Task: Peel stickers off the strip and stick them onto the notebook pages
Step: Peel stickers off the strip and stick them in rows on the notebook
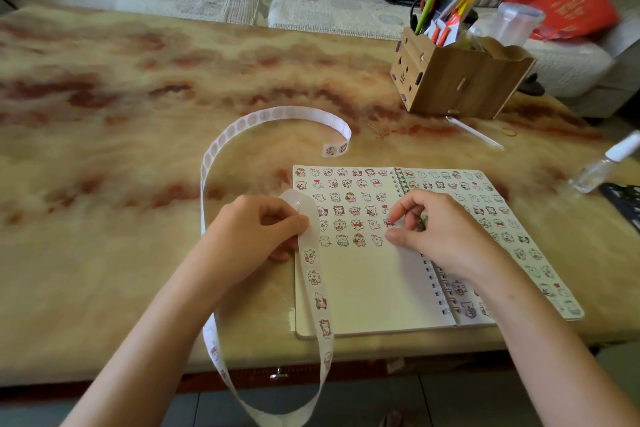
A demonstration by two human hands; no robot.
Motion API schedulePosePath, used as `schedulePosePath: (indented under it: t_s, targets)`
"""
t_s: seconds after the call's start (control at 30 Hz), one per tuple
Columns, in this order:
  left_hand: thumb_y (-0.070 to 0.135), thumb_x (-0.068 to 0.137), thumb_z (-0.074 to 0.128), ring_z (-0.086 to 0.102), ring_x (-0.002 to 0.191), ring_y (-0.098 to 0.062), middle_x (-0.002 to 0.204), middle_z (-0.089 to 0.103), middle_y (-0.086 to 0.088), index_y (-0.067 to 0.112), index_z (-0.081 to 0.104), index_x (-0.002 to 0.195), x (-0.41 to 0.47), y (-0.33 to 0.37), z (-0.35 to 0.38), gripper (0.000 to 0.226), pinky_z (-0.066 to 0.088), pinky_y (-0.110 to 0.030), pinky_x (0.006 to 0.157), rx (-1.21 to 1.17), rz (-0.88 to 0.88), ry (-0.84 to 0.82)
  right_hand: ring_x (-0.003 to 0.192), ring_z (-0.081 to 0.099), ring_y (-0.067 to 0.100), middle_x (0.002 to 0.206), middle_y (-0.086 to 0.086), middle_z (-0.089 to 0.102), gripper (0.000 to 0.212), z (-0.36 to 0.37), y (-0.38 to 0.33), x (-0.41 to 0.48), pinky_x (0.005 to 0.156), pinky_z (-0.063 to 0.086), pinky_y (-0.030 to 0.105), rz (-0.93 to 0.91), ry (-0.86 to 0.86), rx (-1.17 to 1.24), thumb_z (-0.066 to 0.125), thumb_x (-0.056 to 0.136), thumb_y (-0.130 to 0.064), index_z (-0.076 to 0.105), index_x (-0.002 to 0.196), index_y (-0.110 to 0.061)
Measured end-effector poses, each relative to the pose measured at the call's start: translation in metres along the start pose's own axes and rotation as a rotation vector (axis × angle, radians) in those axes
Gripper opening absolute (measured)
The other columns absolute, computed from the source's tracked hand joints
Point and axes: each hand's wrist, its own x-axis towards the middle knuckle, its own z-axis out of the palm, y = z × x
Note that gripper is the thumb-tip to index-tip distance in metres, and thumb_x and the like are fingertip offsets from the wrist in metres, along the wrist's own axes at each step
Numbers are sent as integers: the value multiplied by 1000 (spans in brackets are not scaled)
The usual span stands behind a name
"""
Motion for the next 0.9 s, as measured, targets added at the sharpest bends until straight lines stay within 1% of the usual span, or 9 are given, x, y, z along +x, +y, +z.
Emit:
schedulePosePath:
  t_s: [0.1,0.2,0.3,0.43,0.53,0.63,0.7,0.8,0.9]
  targets:
    - [22,84,67,72,73,-24,72,74,-2,16,74,74,0,1,0,13,59,-28,71,2,2,-1,64,51,8,72,-7,55,14,-1,1,1,64,42,26,-1,8,40,74,81,-16,63,83,-25]
    - [22,84,67,72,75,-26,73,75,-2,15,74,75,-1,2,0,13,59,-30,73,2,-6,-3,59,47,6,66,-9,52,17,1,0,0,63,39,27,9,36,109,79,76,-26,65,84,-20]
    - [24,85,67,72,75,-28,75,75,-2,16,74,76,-2,3,-2,13,59,-35,74,10,-8,-9,62,49,9,66,-9,51,24,4,-2,-2,63,40,29,10,65,53,81,73,-33,64,84,-21]
    - [16,88,64,70,63,-14,72,75,0,11,72,78,-5,10,-2,14,57,-22,57,-98,14,-1,63,49,5,66,-11,52,10,5,-3,0,62,40,26,12,81,-26,74,82,-23,64,83,-24]
    - [14,90,60,69,65,-8,78,75,-3,5,71,86,-8,16,-4,15,55,-17,56,-249,43,-20,64,52,7,71,-10,57,5,5,-4,-1,64,42,27,-14,148,-4,69,86,-23,65,82,-24]
    - [18,91,57,68,68,-10,81,75,-5,5,70,88,-11,20,-4,19,55,-17,59,-345,80,-26,68,58,4,78,-8,67,8,8,-18,-8,64,45,19,-146,183,177,64,89,-30,66,85,-24]
    - [18,91,57,67,67,-10,80,73,-6,4,70,88,-11,21,-2,19,54,-17,58,-377,104,-4,69,63,1,80,-6,71,11,14,-32,-16,61,46,12,-225,81,386,63,89,-31,66,87,-22]
    - [16,91,57,65,63,-9,79,70,-9,1,69,88,-10,22,1,19,52,-16,55,-366,132,31,69,66,9,80,-1,73,11,25,-44,-24,62,50,20,-267,-32,582,68,84,-26,66,89,-17]
    - [15,91,58,64,61,-8,79,67,-11,-1,68,89,-9,22,3,20,52,-17,54,-344,144,48,69,65,13,79,3,72,11,33,-46,-25,61,50,21,-277,-19,635,74,81,-12,67,89,-13]
